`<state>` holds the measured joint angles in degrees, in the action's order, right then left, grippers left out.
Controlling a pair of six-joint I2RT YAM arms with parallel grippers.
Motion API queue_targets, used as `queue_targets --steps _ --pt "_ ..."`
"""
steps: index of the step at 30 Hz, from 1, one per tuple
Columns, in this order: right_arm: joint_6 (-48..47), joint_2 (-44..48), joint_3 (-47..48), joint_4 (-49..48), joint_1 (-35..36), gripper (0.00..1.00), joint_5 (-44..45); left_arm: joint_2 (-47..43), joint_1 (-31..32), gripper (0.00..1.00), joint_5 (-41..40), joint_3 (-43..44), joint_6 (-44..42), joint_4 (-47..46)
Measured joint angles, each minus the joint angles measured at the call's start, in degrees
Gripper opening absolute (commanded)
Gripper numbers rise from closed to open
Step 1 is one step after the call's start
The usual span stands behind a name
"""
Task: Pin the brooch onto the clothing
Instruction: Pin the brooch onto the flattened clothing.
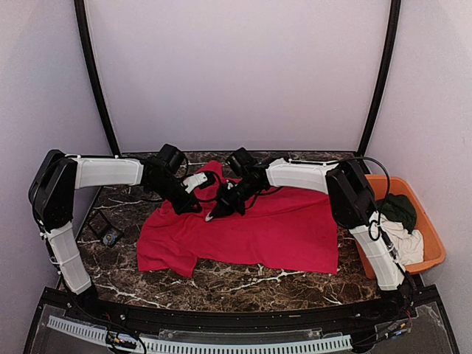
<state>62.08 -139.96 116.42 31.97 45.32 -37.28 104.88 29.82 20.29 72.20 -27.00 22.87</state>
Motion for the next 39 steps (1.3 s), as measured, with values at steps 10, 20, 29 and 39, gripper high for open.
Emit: queue_targets --steps 10,20,29,39 --pt "0.00 0.07 -1.49 -0.35 0.00 0.00 0.02 0.00 0.44 0.01 -1.27 0.00 -0.39 0.63" --pt "0.61 0.13 -1.36 -0.72 -0.37 0.00 -0.24 0.00 1.22 0.01 -1.36 0.00 -1.07 1.29" --pt "1.01 1.01 -1.14 -1.46 -1.57 0.00 -0.31 0.00 1.33 0.01 -1.44 0.00 -1.36 1.68" --pt "0.48 0.98 2.08 -0.85 -1.44 0.00 -0.85 0.00 1.81 0.01 -1.31 0.02 -1.40 1.66"
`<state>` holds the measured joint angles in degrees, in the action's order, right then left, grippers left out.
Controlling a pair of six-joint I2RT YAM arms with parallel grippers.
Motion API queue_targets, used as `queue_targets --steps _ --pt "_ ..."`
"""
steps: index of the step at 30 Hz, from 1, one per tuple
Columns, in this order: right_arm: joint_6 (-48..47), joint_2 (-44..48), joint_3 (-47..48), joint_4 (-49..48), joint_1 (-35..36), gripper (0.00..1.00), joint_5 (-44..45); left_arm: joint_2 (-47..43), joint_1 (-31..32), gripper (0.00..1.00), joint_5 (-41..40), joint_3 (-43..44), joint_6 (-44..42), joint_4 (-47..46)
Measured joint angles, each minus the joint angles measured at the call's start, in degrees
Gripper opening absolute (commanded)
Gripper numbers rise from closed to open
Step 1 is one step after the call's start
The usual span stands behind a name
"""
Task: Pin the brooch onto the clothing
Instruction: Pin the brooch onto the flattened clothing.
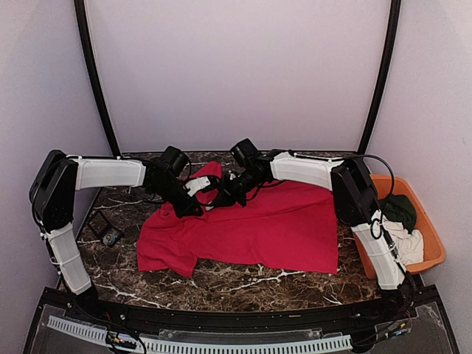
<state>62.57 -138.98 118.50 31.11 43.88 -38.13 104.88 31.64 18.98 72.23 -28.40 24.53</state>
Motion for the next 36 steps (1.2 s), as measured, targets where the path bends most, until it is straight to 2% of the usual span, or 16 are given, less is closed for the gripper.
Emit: queue_targets --steps 19,36 --pt "-3.61 -0.02 0.50 4.81 0.59 0.00 2.10 -0.17 0.48 0.01 -1.25 -1.05 -0.94 -0.81" --pt "-3.30 -0.02 -0.13 1.88 0.92 0.00 -1.01 -3.72 0.48 0.01 0.09 -5.11 -1.16 -5.68"
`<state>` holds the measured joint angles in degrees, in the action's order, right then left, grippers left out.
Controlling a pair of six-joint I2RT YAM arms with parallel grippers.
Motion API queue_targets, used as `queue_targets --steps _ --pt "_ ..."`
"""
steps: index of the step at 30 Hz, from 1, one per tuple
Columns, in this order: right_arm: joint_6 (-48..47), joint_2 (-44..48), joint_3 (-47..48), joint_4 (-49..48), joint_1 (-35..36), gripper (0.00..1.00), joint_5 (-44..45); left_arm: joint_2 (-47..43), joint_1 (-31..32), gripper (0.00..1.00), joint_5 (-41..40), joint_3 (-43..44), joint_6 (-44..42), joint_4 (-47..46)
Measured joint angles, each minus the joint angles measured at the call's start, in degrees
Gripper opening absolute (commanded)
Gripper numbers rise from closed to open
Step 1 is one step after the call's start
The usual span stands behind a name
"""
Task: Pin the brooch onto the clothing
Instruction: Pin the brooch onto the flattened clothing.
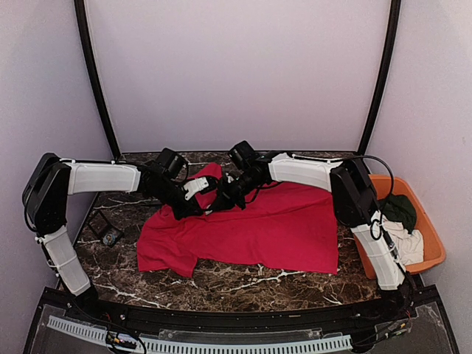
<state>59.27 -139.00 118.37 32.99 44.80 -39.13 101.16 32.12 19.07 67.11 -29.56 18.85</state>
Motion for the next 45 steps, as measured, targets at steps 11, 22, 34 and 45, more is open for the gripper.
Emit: queue_targets --steps 11,22,34,45 --pt "-0.28 0.00 0.00 0.00 0.24 0.00 -1.33 0.00 0.00 0.01 0.61 -0.57 -0.02 -1.20" --pt "-3.10 -0.07 0.00 2.01 0.63 0.00 -1.27 -0.15 0.00 0.01 0.66 -0.98 -0.81 -1.27" --pt "-5.31 -0.31 1.66 4.24 1.33 0.00 -1.09 -1.07 0.00 0.01 1.60 -1.49 -0.90 -1.25" --pt "-7.02 -1.05 3.21 5.92 1.51 0.00 -0.90 -1.14 0.00 0.01 1.55 -1.66 -0.90 -1.27"
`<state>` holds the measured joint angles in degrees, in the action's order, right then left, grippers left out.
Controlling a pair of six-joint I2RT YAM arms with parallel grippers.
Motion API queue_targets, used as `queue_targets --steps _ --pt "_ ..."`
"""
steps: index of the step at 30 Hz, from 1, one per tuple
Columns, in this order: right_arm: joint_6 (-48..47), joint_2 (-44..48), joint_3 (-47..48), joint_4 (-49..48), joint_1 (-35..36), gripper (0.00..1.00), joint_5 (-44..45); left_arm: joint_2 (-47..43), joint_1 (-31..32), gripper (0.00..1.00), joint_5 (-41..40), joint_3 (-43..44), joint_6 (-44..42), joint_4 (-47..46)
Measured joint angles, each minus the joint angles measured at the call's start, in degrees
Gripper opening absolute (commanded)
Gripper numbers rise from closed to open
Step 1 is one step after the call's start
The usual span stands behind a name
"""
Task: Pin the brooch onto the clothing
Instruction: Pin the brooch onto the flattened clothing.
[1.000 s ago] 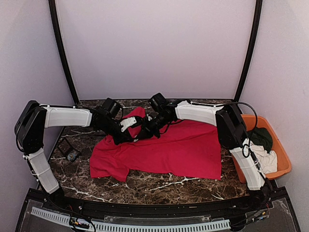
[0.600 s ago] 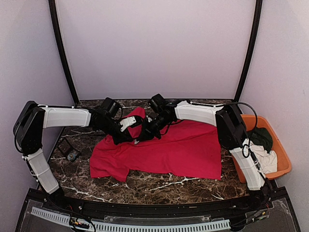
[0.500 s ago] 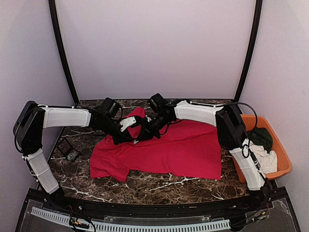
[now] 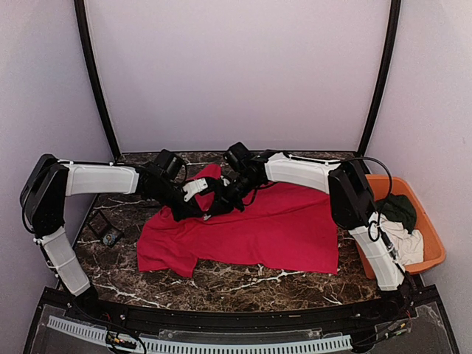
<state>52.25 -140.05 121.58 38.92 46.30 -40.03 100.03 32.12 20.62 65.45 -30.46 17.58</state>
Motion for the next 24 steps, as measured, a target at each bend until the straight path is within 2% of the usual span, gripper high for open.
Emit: queue_targets --steps 24 --pt "-5.51 -2.23 3.34 3.28 1.95 0.00 -0.24 -2.89 0.00 0.01 0.09 -2.62 -2.40 -0.04"
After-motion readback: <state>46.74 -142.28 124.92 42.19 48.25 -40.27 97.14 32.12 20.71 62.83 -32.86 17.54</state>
